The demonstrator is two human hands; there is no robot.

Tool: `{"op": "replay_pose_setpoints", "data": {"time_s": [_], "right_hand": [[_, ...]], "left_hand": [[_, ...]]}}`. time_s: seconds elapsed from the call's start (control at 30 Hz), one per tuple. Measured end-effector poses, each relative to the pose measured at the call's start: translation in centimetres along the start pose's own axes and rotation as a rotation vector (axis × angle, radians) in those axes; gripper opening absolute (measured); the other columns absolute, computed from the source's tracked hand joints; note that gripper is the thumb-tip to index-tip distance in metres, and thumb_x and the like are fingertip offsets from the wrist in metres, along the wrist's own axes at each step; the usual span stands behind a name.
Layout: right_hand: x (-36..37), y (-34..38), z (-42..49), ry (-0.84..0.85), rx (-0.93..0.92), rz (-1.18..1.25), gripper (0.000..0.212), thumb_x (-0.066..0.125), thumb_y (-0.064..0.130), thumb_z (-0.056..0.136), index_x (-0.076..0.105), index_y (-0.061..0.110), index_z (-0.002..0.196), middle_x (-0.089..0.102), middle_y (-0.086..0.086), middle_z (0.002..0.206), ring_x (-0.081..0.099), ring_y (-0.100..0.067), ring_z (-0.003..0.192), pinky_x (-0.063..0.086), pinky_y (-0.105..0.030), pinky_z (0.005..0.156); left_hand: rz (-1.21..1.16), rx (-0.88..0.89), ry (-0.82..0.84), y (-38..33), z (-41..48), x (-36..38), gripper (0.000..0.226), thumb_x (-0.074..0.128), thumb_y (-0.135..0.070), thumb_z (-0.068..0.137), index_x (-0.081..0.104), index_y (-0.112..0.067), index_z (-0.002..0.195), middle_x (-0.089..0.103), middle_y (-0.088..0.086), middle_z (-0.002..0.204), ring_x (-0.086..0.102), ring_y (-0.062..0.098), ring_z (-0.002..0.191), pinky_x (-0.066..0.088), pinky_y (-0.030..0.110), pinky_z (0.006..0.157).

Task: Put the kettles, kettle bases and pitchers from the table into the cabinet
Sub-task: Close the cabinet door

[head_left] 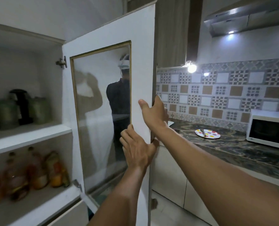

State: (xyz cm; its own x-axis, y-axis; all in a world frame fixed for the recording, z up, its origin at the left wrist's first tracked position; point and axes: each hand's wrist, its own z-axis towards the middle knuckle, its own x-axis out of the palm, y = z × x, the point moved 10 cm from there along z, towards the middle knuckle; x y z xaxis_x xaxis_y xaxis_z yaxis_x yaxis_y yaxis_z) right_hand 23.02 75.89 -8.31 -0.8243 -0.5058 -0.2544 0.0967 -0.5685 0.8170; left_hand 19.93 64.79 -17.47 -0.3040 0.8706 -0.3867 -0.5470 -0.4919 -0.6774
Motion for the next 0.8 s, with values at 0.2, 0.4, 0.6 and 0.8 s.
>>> {"op": "replay_pose_setpoints", "data": {"time_s": [0.2,0.4,0.6,0.8], "right_hand": [[3.2,8.0,-10.1,0.136,-0.163,0.028,0.024,0.058,0.039,0.091,0.047,0.018,0.093,0.058,0.006,0.087,0.053,-0.022,0.082,0.036,-0.033,0.073],[10.7,16.8,-17.4,0.334,-0.351,0.146,0.039,0.067,0.043,0.08,0.048,0.014,0.098,0.054,0.004,0.076,0.057,-0.021,0.072,0.05,-0.039,0.066],[24.5,27.6,-23.9,0.618,-0.665,0.154,0.05,0.07,0.052,0.08,0.051,0.019,0.113,0.044,-0.008,0.122,0.056,-0.028,0.099,0.051,-0.037,0.085],[37.6,32.6,-26.4,0.762,-0.642,0.132,0.047,0.074,0.051,0.078,0.04,0.027,0.098,0.021,-0.017,0.144,0.047,-0.048,0.12,0.048,-0.052,0.1]], "left_hand": [[0.0,-0.02,-0.151,4.1,-3.1,-11.8,0.067,0.061,-0.047,0.077,0.047,-0.01,0.131,0.053,0.011,0.121,0.055,0.028,0.107,0.051,0.038,0.085],[0.203,-0.054,-0.257,9.9,-3.4,-23.8,0.026,0.069,-0.027,0.083,0.056,-0.015,0.103,0.057,0.0,0.092,0.056,0.015,0.078,0.036,0.023,0.065],[0.337,-0.341,-0.466,21.0,-1.0,-37.2,0.03,0.067,-0.033,0.086,0.052,-0.01,0.098,0.068,0.014,0.098,0.064,0.035,0.093,0.045,0.036,0.072],[0.446,-0.609,-0.428,29.7,3.9,-44.8,0.03,0.063,-0.025,0.09,0.055,-0.007,0.113,0.067,0.02,0.116,0.062,0.037,0.11,0.048,0.041,0.09]]}}
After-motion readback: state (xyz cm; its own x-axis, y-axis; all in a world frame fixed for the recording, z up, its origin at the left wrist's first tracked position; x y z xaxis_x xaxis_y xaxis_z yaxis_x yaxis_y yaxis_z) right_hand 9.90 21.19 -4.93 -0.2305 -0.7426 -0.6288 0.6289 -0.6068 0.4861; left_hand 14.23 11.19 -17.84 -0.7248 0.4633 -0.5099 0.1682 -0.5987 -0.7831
